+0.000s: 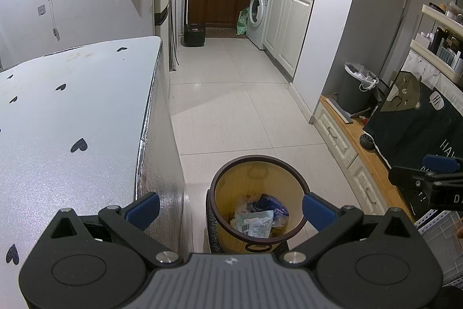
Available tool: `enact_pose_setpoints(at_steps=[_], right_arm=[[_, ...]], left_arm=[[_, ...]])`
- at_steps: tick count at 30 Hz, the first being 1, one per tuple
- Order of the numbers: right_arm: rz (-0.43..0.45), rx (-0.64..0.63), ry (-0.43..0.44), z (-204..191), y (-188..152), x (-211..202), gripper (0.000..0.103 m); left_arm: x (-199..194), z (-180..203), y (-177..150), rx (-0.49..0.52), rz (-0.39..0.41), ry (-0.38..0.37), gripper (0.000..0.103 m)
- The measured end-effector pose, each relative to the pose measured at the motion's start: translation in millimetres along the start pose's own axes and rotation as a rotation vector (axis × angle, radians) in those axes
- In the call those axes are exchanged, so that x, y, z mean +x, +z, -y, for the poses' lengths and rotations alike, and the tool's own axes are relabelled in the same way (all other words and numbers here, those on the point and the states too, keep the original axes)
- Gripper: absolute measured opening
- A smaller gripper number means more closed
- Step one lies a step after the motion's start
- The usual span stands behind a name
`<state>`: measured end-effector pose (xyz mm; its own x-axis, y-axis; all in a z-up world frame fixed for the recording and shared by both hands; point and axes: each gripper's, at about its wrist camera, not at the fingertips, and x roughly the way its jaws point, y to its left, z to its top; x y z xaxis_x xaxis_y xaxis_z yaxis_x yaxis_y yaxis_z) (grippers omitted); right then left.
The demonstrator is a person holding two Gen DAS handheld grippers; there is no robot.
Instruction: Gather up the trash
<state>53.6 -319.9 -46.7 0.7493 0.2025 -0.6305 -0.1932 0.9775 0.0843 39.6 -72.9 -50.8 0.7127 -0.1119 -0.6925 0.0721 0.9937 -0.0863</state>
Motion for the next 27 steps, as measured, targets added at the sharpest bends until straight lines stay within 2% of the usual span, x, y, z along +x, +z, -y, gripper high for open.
enact_pose_setpoints(at_steps=[27], right_arm=[[-0.001, 0.000, 0.000, -0.2, 0.3, 0.1, 0.103]], left_arm=[[1.3, -4.0, -1.2, -0.005, -0.002, 0.011, 0.103]])
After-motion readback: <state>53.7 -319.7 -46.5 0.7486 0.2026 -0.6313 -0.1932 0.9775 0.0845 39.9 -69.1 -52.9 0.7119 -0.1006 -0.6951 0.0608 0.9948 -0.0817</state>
